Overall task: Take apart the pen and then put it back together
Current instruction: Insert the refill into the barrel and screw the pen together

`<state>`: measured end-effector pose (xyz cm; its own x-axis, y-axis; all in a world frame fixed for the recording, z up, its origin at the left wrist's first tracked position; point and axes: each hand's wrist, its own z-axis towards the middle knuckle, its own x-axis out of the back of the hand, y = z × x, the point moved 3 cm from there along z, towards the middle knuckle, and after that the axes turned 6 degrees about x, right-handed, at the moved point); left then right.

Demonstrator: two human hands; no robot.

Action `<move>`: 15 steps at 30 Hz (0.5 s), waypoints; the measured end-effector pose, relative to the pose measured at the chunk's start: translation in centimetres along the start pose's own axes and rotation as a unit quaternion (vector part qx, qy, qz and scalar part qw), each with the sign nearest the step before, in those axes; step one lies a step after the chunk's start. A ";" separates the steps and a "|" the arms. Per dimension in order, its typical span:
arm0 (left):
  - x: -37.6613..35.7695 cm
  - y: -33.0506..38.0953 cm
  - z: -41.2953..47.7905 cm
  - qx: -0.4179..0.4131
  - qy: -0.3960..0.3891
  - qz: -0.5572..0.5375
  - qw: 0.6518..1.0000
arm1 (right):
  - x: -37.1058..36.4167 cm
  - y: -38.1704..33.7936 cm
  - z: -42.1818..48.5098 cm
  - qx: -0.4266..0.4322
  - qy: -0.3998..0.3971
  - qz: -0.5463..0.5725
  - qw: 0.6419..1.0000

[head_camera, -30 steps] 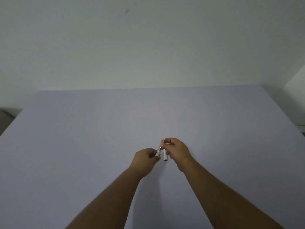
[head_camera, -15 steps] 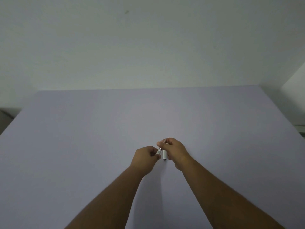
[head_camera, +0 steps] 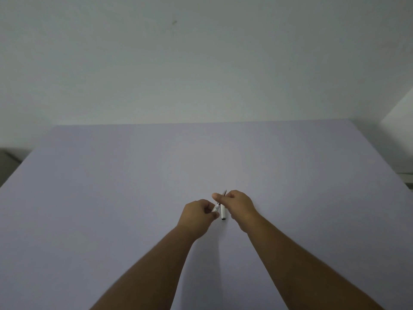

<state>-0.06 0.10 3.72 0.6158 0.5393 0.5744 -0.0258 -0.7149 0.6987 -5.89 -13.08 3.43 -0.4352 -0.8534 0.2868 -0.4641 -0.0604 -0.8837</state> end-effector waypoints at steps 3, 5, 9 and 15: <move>0.1 0.1 0.0 0.003 0.005 -0.008 1.000 | -0.1 -0.1 -0.2 -0.013 -0.041 0.061 0.997; 0.3 0.2 0.1 0.006 0.012 -0.013 1.000 | -0.1 -0.2 -0.4 0.000 -0.051 0.085 0.995; 0.2 0.4 0.1 0.004 0.013 -0.010 1.000 | 0.0 -0.1 -0.3 0.008 -0.027 0.060 0.998; -0.2 0.4 0.0 0.003 0.015 -0.015 1.000 | -0.2 -0.5 0.1 0.005 -0.045 0.092 0.995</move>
<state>-0.17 -0.33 3.91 0.5928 0.5733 0.5657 -0.0027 -0.7009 0.7132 -5.49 -12.90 3.74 -0.4411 -0.8932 0.0866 -0.3750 0.0957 -0.9221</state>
